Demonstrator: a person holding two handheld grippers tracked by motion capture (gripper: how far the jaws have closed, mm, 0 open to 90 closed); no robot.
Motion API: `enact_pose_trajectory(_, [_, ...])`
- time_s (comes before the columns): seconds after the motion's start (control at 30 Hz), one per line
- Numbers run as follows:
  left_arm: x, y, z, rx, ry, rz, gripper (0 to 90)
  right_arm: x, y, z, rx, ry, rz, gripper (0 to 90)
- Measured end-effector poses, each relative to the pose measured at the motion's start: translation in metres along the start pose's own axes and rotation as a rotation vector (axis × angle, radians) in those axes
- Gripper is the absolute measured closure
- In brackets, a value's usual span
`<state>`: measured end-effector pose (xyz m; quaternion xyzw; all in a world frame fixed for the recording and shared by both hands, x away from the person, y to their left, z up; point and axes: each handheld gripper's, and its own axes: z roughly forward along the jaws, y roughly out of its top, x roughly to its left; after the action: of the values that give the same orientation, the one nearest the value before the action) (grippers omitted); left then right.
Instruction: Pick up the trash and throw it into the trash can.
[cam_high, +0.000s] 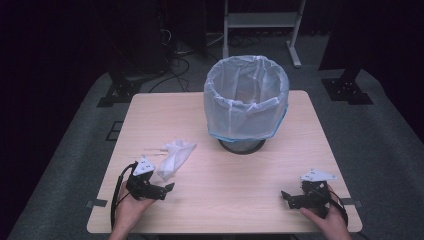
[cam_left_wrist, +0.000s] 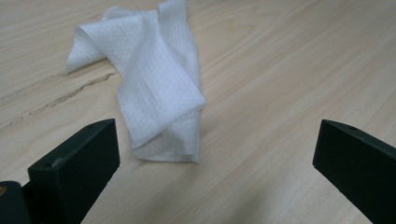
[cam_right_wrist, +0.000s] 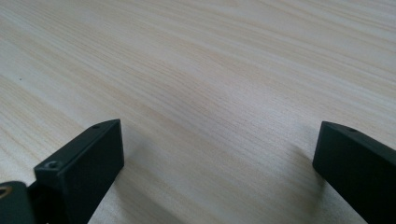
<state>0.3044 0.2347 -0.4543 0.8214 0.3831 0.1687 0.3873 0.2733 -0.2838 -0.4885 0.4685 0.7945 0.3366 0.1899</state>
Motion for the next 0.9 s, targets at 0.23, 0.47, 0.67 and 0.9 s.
enact_pose_trajectory(0.23, [0.001,0.007,0.004,0.005,0.004,0.004,0.0,0.0,0.0,0.0,0.0,-0.001,-0.001,0.4])
enact_pose_trajectory(0.47, [0.005,0.016,0.014,0.0,0.003,-0.003,0.0,0.0,0.0,0.0,0.0,0.0,-0.002,0.5])
enact_pose_trajectory(0.67, [0.009,0.025,0.02,0.005,0.011,0.001,0.0,0.0,0.0,0.0,0.0,0.001,-0.002,0.5])
enact_pose_trajectory(0.9, [0.014,0.034,0.03,0.011,0.008,0.006,0.0,0.0,0.0,0.0,0.0,0.001,-0.002,0.4])
